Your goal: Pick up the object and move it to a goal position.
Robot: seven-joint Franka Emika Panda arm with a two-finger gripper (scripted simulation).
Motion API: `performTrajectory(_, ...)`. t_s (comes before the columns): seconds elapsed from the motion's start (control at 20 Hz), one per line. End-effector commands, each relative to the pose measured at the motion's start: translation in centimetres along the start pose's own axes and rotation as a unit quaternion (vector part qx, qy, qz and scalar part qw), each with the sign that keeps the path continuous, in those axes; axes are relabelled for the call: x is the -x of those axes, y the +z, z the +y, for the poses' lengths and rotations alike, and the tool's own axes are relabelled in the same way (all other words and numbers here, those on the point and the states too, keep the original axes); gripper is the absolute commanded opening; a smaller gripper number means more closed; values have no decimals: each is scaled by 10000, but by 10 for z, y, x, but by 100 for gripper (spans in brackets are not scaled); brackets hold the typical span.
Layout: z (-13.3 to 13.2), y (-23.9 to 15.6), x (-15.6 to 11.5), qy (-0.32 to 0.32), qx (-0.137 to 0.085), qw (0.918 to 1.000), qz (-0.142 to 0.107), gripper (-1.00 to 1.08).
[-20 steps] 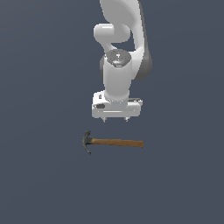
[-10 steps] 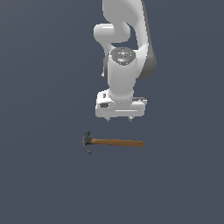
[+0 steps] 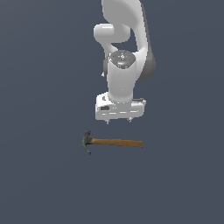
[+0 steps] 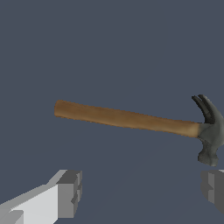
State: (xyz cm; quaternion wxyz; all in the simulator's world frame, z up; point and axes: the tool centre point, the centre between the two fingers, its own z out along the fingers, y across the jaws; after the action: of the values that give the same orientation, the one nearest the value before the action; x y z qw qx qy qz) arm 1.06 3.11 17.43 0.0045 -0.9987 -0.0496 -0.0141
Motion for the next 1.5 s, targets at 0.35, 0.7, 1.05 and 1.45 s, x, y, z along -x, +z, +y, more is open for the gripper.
performTrajectory(0.35, 6, 16, -9, -967, 41, 9953, -42, 100)
performTrajectory(0.7, 11, 32, -17, -1914, 60, 9815, -83, 100)
performTrajectory(1.05, 17, 48, -25, -2838, 59, 9588, -119, 100)
performTrajectory(1.45, 24, 66, -34, -3853, 38, 9227, -147, 100)
